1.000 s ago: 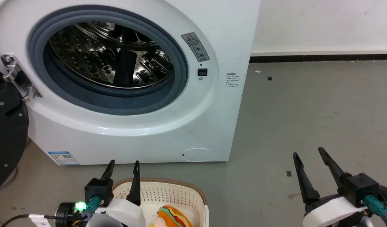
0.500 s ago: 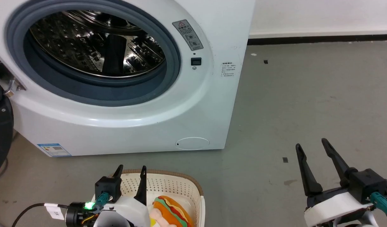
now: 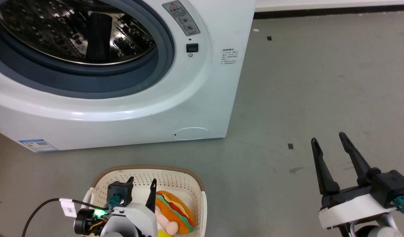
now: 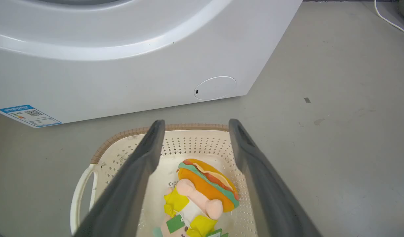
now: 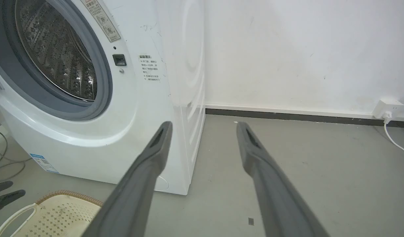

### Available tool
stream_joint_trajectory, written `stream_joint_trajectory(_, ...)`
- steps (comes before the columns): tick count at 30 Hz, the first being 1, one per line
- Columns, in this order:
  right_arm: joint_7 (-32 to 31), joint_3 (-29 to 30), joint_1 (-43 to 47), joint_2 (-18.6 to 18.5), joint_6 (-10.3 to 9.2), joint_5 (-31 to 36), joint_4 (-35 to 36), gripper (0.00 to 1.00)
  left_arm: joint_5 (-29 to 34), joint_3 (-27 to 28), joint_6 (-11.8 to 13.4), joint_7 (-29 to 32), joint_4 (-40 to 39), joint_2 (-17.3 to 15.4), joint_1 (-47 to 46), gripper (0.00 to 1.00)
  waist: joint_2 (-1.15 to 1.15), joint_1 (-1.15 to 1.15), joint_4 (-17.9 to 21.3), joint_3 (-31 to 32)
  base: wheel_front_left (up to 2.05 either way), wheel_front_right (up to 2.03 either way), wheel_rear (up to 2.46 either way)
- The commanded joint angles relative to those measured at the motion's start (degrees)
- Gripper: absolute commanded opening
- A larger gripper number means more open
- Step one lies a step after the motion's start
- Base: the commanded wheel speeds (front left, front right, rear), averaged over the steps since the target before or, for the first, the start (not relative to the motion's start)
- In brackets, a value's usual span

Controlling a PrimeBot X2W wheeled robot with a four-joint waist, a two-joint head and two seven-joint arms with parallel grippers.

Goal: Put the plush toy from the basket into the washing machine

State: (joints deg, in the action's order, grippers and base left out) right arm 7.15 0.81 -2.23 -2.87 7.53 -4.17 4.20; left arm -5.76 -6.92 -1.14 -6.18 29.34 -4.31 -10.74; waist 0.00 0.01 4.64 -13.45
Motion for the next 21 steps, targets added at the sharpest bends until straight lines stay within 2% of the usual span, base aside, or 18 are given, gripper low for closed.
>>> stream_joint_trajectory(1, 0.6, 0.0, -1.4, 0.0, -0.02, -0.7, 0.6, 1.00, -0.5, -0.6, -0.3, -0.5, 2.5, -0.5, -1.9, 1.00, 0.00, -0.01, 0.8, -1.5, 0.00, 0.00, 0.00)
stream_joint_trajectory(21, 2.9, -0.1, -3.5, 0.0, -0.02, -3.4, 2.3, 1.00, -0.9, -5.6, -1.8, 0.0, 18.4, -4.4, -10.0, 1.00, 0.00, -0.01, 5.0, -11.3, 0.00, 0.00, 0.00)
